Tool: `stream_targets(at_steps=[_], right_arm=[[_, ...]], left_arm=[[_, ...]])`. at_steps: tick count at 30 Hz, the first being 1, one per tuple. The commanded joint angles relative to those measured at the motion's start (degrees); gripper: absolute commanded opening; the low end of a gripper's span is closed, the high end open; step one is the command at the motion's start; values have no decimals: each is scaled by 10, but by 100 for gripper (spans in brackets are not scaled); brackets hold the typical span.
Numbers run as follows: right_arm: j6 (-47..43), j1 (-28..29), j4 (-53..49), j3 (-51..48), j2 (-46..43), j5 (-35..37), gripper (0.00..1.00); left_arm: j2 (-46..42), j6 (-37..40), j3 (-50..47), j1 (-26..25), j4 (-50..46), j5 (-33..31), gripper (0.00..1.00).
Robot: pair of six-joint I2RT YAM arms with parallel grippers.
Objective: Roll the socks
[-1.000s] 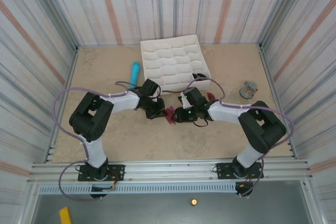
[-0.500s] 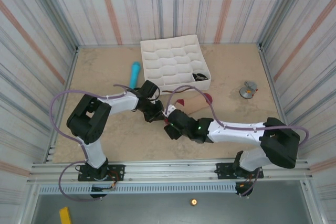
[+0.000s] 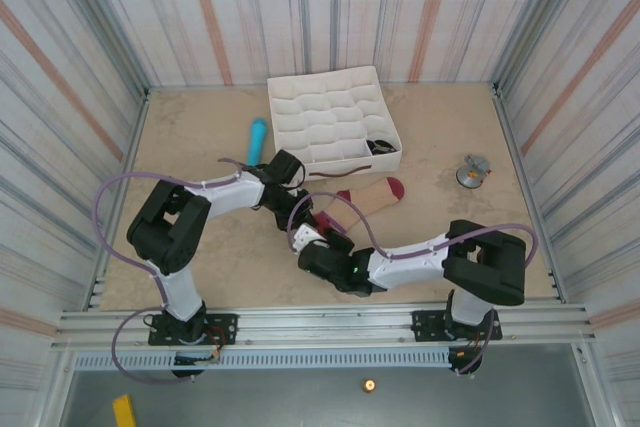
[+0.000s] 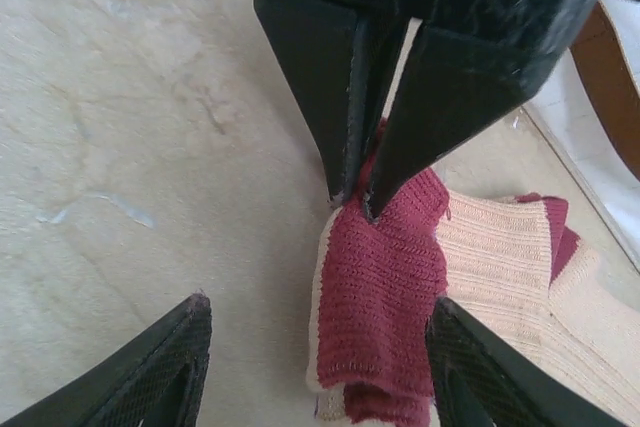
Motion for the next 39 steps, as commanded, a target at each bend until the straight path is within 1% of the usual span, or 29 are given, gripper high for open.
stream_targets(at_steps=[1,7,11,13,14,16,19,20,21,22,24,25,26,29,30,34,39], right_arm=[[-9,-1,28,-11,27,28,59],[-1,-1,52,-21,57,46,55],[0,-2,55,-19,72,53,49],[3,-3,55,-18,79,52,43],[4,-3,54,-19,81,51,40],[6,-3,52,-18,83,45,31],[16,-8,49,-23,81,28,9],[22,-11,45,-24,79,16,3],[27,-14,42,-25,77,7,0],[32,-17,42,-27,73,-4,0],[38,-24,44,-33,64,-31,0],[42,-29,44,-35,60,-48,0],[47,-34,45,-39,54,-62,0],[61,-51,47,-50,38,-110,0],[66,-57,47,-53,33,-126,0],[88,-83,55,-71,9,-191,0],[125,-119,66,-93,-26,-256,0]], left_arm=[[-7,11,8,7,-23,14,0],[-5,24,13,12,-34,20,0],[-2,30,16,15,-39,22,0],[-3,31,15,16,-40,22,0],[-3,32,16,17,-40,23,0],[-5,33,14,18,-40,22,0],[-9,32,12,20,-37,22,0],[-12,31,11,20,-35,22,0],[-14,30,9,21,-33,22,0],[-18,29,7,21,-30,20,3],[-27,26,4,21,-26,15,14],[-33,24,2,21,-25,11,23],[-39,23,0,21,-23,7,35],[-63,13,-12,25,-5,3,49],[-69,9,-15,25,1,-1,51],[-92,4,-22,27,15,-5,54],[-113,5,-25,28,17,-20,55]])
